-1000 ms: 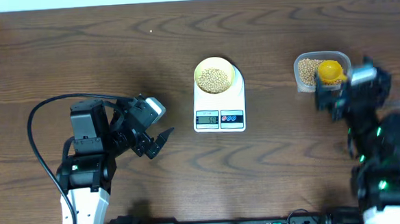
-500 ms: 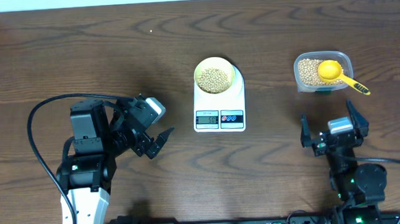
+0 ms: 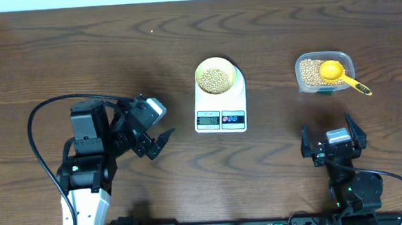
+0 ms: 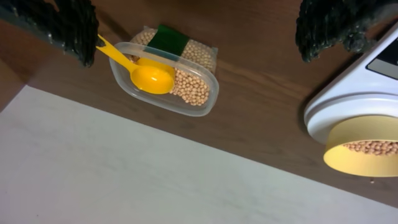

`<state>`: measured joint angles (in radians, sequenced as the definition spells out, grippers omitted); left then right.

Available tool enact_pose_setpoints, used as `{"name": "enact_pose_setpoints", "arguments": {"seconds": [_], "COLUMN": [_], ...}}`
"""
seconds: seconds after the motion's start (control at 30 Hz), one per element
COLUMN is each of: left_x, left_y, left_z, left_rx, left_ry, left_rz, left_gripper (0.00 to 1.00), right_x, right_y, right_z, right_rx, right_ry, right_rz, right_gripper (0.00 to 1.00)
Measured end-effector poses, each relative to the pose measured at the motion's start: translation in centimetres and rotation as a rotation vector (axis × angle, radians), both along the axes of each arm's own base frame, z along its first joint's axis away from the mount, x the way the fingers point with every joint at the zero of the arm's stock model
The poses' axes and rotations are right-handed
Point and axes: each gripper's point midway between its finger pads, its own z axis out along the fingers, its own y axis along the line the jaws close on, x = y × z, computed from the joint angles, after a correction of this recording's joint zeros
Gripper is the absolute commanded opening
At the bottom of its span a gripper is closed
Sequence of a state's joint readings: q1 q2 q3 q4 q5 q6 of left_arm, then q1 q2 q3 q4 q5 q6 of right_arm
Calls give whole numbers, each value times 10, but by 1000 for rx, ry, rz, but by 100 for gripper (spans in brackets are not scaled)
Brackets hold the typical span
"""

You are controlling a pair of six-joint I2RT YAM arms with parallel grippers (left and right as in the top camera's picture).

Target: Scoop item into bowl and weigh 50g on scale

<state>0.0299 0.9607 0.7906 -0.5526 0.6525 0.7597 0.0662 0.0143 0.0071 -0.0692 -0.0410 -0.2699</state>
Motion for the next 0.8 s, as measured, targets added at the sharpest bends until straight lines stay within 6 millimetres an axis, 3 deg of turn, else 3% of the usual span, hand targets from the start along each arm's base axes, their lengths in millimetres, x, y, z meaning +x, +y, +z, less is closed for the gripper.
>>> {"name": "enact_pose_setpoints", "arguments": {"seconds": [0.8], "left_x": [0], "left_y": [0], "left_z": [0], "left_rx": [0], "left_ry": [0], "left_rz": [0], "left_gripper": [97], "right_x": [0], "right_y": [-1], "right_z": [0], "right_rx": [-1], "right_ry": [-2], "right_rz": [-8], "right_gripper": [99]}}
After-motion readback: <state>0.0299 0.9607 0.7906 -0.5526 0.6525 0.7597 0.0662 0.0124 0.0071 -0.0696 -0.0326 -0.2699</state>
